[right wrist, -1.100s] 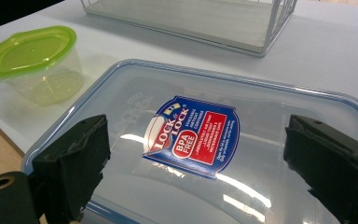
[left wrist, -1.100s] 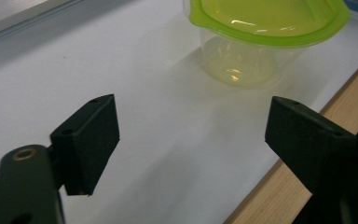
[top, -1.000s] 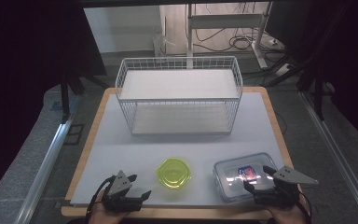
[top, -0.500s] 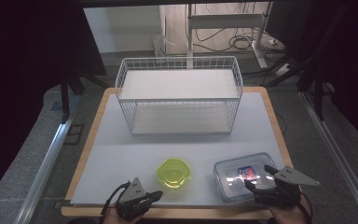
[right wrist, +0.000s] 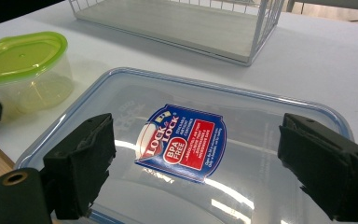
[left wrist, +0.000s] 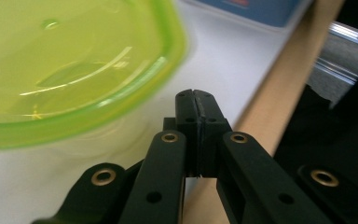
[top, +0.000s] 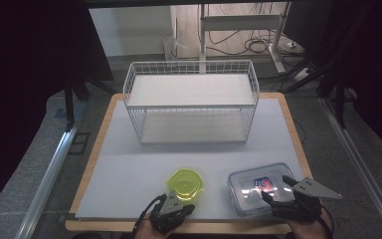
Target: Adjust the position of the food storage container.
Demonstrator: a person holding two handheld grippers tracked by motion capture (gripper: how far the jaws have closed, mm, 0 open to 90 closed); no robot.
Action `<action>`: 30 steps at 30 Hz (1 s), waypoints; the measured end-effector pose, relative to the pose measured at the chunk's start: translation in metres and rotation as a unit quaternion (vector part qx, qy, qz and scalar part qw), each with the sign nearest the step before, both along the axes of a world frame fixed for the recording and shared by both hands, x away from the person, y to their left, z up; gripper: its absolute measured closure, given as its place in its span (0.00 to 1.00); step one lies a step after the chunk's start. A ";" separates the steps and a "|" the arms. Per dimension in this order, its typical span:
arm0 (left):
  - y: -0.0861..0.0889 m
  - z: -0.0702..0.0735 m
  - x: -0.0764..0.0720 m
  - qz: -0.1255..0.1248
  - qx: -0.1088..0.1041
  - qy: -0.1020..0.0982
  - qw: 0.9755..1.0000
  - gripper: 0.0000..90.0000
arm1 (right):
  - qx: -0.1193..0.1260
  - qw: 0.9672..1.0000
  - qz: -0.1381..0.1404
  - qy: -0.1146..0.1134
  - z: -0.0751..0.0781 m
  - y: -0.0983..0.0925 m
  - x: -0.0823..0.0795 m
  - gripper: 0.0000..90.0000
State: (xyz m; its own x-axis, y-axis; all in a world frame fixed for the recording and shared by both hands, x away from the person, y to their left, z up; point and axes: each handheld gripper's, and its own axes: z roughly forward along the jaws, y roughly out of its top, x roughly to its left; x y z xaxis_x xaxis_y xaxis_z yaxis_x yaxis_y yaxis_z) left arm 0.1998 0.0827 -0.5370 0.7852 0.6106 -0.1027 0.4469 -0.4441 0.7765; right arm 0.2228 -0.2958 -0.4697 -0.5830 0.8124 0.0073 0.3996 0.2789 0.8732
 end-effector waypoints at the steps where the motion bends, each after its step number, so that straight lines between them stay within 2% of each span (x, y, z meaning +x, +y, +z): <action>1: 0.000 0.000 0.002 0.006 0.000 0.000 1.000 1.00 | -0.001 1.000 0.000 -0.001 0.000 0.000 0.000 0.12; 11: 0.007 -0.003 0.026 0.052 0.003 0.012 0.999 1.00 | -0.001 1.000 0.001 0.001 0.000 -0.001 0.000 0.14; 18: 0.012 -0.008 0.040 0.075 0.013 0.019 0.997 1.00 | -0.001 1.000 0.001 0.001 0.000 -0.001 0.000 0.14; 26: 0.024 -0.008 0.052 0.099 0.013 0.026 0.995 1.00 | -0.002 1.000 0.000 0.002 0.000 -0.002 0.000 0.15; 28: 0.024 -0.007 0.051 0.097 0.013 0.027 0.995 1.00 | -0.003 1.000 0.000 0.001 0.000 -0.002 0.000 0.15; 30: 0.019 -0.004 0.048 0.088 0.003 0.028 0.996 1.00 | -0.002 1.000 0.000 0.001 0.000 -0.002 0.000 0.15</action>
State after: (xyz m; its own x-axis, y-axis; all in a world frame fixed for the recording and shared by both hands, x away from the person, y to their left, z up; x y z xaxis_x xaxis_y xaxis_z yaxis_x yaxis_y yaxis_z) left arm 0.2474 0.1016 -0.5412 0.6597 0.7386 -0.1388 0.5606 -0.3606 0.7455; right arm 0.2229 -0.2977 -0.4696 -0.5833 0.8123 0.0054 0.4018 0.2828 0.8710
